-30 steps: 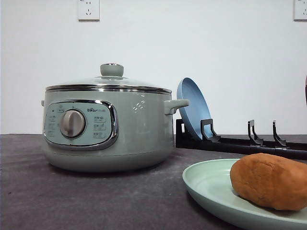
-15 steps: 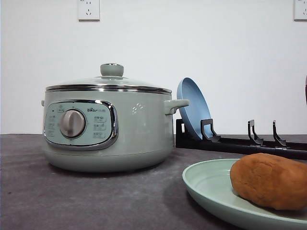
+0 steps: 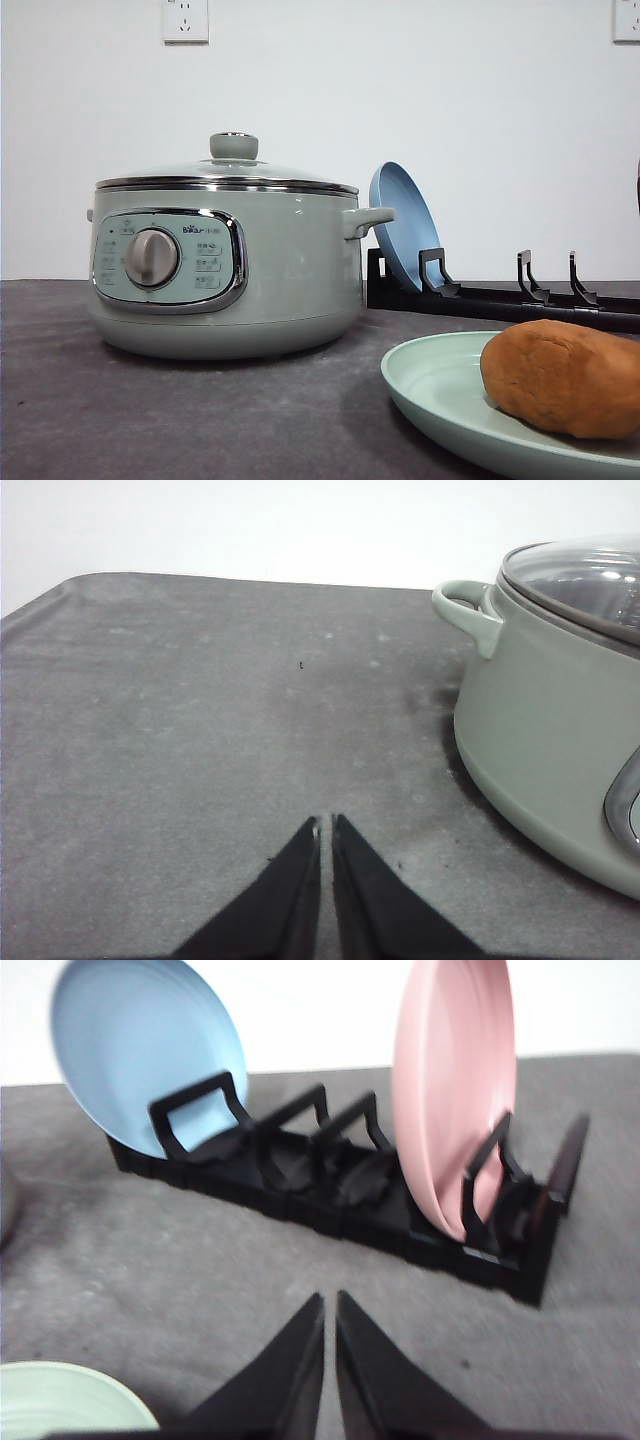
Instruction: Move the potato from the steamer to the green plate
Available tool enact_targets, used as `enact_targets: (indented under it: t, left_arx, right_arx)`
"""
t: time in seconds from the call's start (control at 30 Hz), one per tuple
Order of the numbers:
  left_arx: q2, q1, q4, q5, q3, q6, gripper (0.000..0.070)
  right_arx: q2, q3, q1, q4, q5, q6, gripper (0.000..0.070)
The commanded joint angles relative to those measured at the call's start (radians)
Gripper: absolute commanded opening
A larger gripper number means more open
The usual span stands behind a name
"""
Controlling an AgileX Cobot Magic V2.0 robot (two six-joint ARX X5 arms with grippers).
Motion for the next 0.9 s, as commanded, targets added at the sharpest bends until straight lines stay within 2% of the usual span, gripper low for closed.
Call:
enact_targets:
  t: [0.0, 0.1, 0.87]
  left_arx:
    - [0.0, -0.001, -0.006, -0.003, -0.02, -0.002, 0.0016]
    - [0.0, -0.001, -0.006, -0.003, -0.02, -0.002, 0.0016]
    - [0.0, -0.001, -0.006, -0.003, -0.02, -0.002, 0.0016]
  right_arx:
    - [-0.002, -0.005, -0.008, 0.021, -0.036, -0.052, 0.0009]
    - [-0.002, -0.005, -0.013, 0.01, -0.057, -0.068, 0.0009]
    - [-0.002, -0.005, 0.005, 0.074, -0.057, -0.067, 0.0009]
